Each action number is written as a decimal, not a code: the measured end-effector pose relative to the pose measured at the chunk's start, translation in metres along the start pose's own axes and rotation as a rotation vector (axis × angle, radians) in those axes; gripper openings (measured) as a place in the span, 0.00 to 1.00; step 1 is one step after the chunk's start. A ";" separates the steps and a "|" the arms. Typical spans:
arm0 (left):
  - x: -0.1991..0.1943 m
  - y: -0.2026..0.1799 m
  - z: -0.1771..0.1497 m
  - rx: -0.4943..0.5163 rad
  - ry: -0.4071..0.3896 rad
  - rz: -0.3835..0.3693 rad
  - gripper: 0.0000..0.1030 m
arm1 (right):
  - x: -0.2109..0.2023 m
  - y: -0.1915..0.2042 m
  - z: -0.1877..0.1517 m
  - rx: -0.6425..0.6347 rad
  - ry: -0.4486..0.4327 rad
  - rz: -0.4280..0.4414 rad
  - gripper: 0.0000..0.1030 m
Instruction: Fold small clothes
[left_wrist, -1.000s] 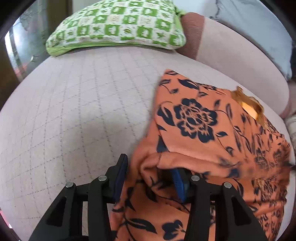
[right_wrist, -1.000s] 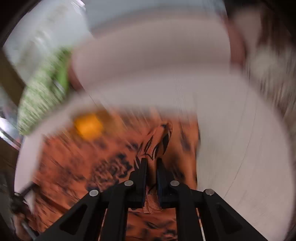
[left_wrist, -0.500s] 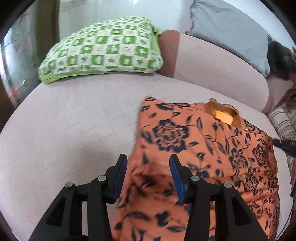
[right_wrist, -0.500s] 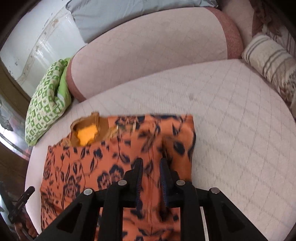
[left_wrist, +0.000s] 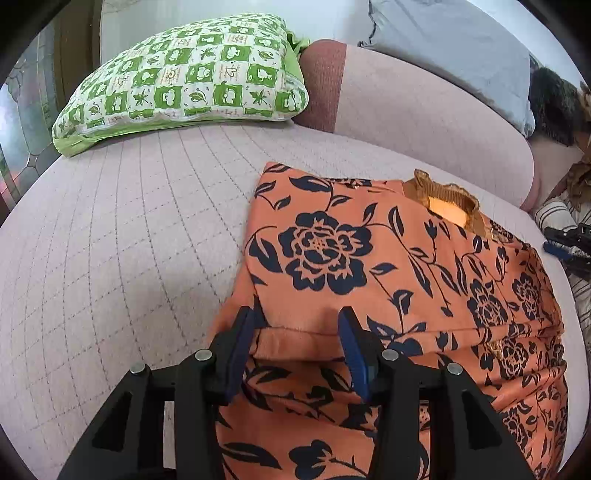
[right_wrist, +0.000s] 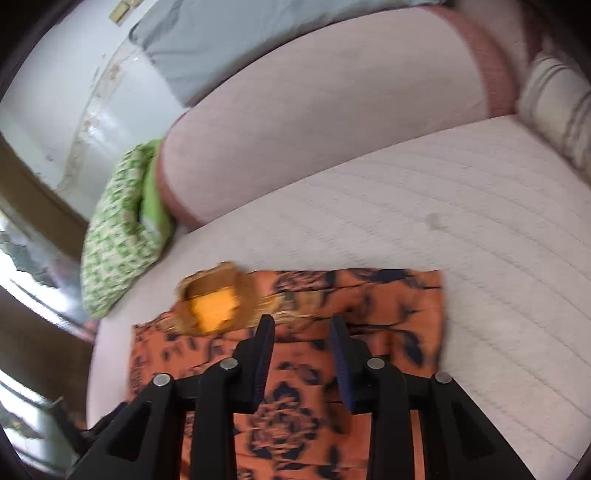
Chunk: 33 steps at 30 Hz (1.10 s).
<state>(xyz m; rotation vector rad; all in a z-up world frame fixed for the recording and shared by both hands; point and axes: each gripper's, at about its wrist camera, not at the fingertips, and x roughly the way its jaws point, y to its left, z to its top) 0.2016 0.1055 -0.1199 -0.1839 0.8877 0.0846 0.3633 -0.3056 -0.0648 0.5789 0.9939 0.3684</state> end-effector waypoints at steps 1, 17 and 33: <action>0.002 0.000 0.001 -0.004 0.000 0.000 0.47 | 0.013 -0.001 0.002 0.013 0.059 0.049 0.64; 0.005 -0.001 -0.001 0.011 -0.015 0.015 0.47 | 0.071 -0.035 -0.008 0.211 0.141 0.193 0.68; -0.008 0.001 0.003 -0.009 -0.058 0.003 0.47 | 0.023 -0.008 -0.002 0.185 0.005 0.217 0.73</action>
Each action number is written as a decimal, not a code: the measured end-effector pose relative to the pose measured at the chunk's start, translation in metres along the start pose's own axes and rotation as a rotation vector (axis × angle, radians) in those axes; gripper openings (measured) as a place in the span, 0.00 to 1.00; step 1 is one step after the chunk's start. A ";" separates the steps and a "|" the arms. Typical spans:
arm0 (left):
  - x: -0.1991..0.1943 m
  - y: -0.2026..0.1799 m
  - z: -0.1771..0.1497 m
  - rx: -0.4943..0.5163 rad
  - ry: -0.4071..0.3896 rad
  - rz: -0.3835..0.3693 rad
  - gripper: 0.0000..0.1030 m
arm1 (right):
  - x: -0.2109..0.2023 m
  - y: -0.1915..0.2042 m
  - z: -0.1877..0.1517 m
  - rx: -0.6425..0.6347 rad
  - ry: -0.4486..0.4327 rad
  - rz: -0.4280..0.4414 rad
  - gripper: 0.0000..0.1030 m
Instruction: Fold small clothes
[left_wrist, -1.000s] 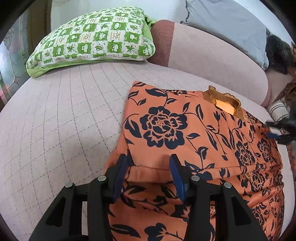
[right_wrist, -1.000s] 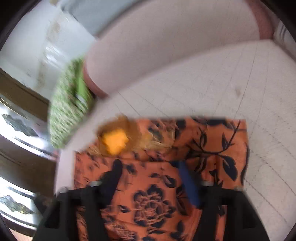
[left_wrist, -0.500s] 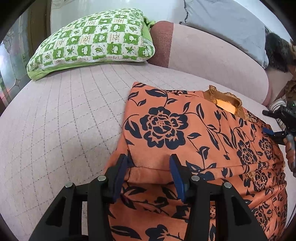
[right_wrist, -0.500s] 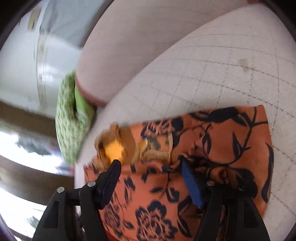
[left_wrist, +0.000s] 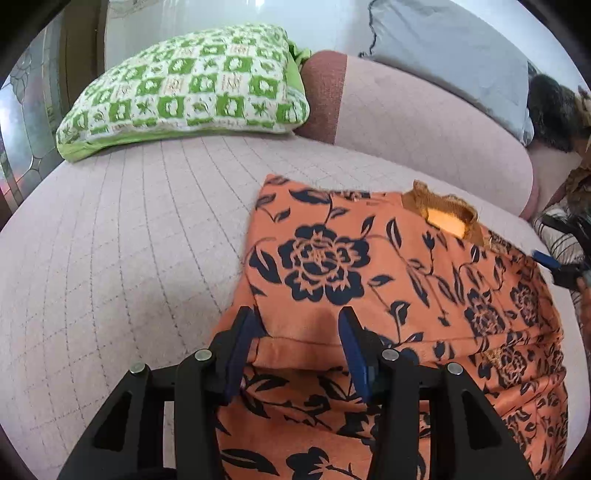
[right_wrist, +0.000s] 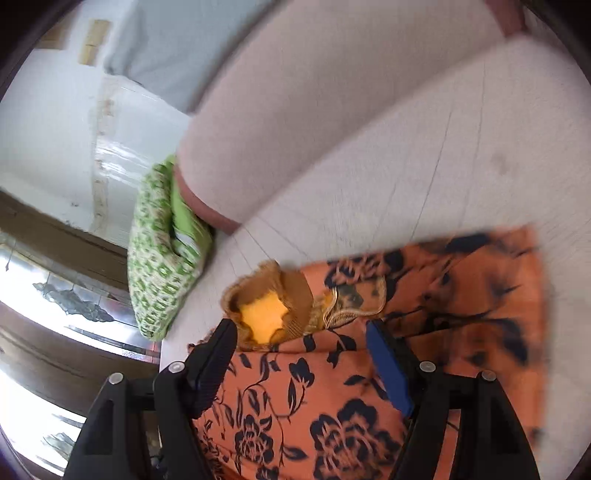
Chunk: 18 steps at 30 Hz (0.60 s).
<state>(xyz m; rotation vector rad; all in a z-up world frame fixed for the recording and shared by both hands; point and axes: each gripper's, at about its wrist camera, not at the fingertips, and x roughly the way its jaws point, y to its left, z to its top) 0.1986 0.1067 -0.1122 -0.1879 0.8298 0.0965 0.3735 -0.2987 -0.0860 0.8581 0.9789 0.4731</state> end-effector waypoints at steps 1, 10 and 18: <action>-0.002 0.001 0.001 -0.003 -0.007 -0.001 0.47 | -0.018 -0.003 -0.001 -0.003 -0.028 -0.011 0.73; 0.013 0.050 0.021 -0.140 0.046 0.024 0.51 | -0.078 -0.069 0.000 -0.022 -0.029 -0.262 0.73; 0.046 0.041 0.026 -0.075 0.103 0.014 0.49 | -0.040 -0.057 0.000 -0.106 0.046 -0.339 0.16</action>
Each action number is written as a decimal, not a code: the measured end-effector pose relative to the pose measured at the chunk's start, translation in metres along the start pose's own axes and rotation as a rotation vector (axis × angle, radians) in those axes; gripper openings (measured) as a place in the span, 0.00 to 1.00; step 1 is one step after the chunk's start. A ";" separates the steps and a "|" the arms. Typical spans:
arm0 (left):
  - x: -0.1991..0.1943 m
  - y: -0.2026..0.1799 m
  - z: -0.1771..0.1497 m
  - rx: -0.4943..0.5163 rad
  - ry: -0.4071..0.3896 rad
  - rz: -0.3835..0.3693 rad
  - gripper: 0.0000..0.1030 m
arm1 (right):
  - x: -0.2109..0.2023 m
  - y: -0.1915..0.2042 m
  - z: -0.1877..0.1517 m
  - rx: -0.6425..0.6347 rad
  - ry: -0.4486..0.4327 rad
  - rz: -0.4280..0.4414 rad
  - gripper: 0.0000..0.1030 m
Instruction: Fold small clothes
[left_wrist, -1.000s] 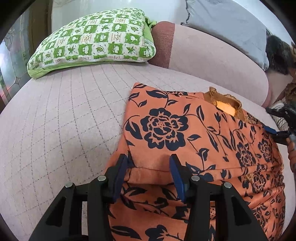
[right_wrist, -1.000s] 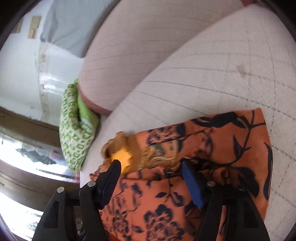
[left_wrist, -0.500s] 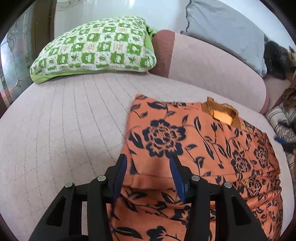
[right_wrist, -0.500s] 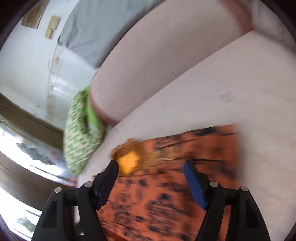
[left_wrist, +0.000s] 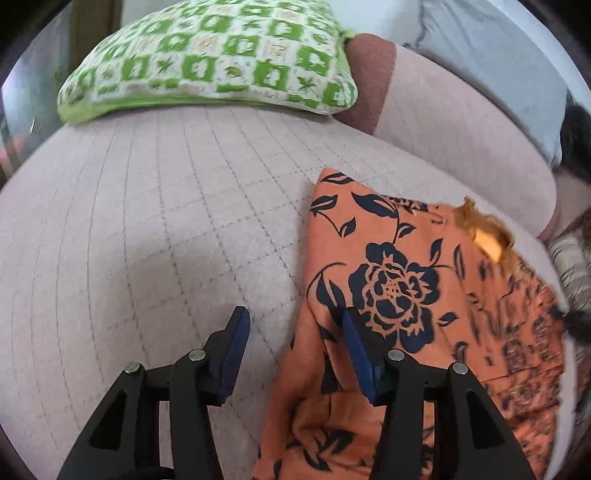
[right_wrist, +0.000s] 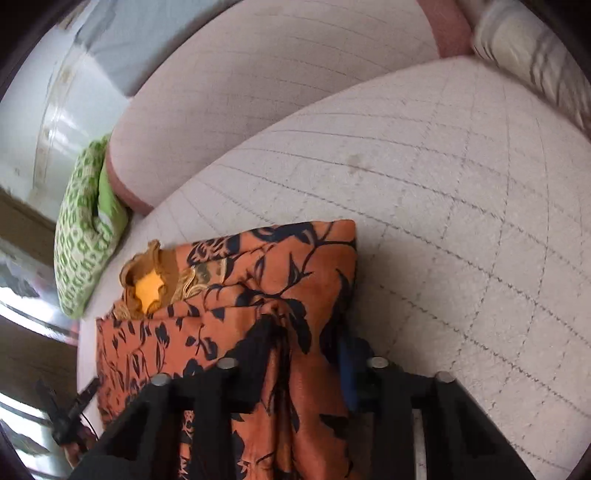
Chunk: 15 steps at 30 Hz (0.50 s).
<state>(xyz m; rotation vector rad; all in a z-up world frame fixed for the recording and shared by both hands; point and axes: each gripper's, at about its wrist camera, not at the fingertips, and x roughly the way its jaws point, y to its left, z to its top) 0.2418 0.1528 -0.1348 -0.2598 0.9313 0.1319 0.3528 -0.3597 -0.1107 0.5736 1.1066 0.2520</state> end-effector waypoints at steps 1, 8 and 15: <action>0.001 -0.003 0.001 0.027 -0.006 0.011 0.45 | -0.008 0.008 -0.001 -0.031 -0.036 -0.029 0.06; -0.003 0.003 0.007 -0.016 0.016 -0.021 0.36 | -0.012 -0.020 -0.008 0.019 -0.067 -0.071 0.13; -0.035 -0.011 -0.001 0.054 -0.054 -0.044 0.36 | -0.058 0.005 -0.023 -0.004 -0.154 0.007 0.29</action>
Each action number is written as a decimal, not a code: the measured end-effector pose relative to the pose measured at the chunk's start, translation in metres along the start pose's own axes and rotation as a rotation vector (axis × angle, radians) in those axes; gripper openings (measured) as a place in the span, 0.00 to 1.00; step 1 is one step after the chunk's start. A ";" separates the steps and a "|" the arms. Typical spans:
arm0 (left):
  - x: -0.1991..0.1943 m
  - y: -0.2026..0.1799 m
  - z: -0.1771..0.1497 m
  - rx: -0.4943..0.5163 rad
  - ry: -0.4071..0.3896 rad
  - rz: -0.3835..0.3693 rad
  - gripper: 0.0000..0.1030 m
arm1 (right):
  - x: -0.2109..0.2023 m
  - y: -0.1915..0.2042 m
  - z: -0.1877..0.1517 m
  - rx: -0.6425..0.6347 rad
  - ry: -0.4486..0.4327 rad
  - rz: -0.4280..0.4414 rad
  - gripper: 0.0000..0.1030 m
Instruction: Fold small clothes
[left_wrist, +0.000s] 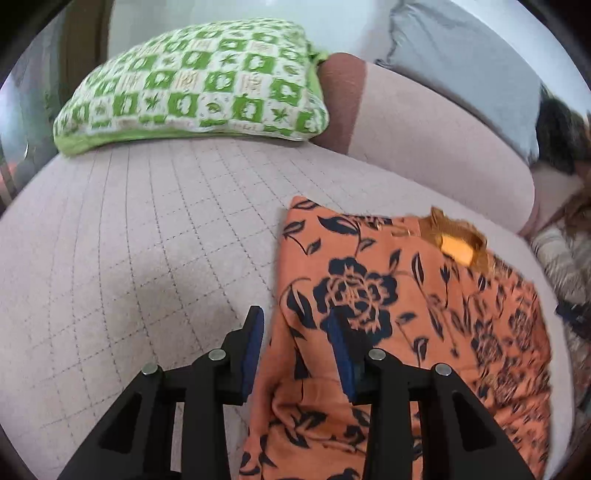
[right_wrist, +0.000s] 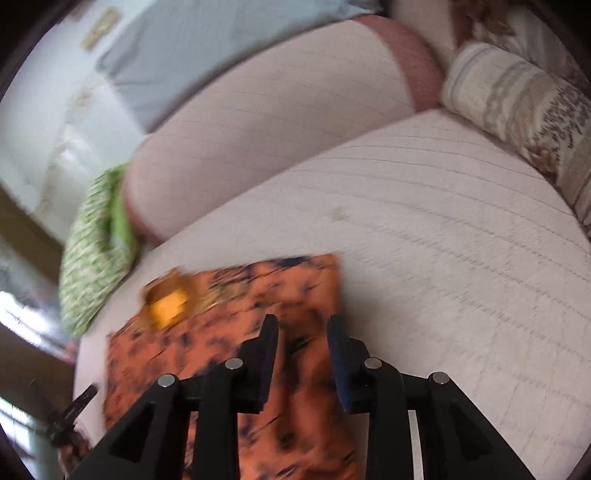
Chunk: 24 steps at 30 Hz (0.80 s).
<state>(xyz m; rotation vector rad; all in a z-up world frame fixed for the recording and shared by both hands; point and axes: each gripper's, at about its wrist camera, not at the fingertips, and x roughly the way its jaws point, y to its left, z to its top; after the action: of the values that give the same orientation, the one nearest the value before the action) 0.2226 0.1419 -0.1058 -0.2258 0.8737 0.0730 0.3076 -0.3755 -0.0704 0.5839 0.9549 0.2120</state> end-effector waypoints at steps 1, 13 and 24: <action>0.007 -0.001 -0.003 0.014 0.020 0.016 0.36 | -0.001 0.004 -0.006 -0.004 0.020 0.040 0.29; -0.005 -0.001 -0.014 0.003 0.066 0.031 0.42 | 0.003 -0.009 -0.053 0.078 0.077 0.145 0.74; -0.017 -0.005 -0.025 -0.016 0.034 -0.017 0.42 | 0.039 -0.008 -0.041 0.131 0.149 0.223 0.64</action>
<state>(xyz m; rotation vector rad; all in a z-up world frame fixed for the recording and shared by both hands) 0.1937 0.1322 -0.1076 -0.2498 0.9055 0.0599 0.2957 -0.3501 -0.1206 0.8050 1.0529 0.3989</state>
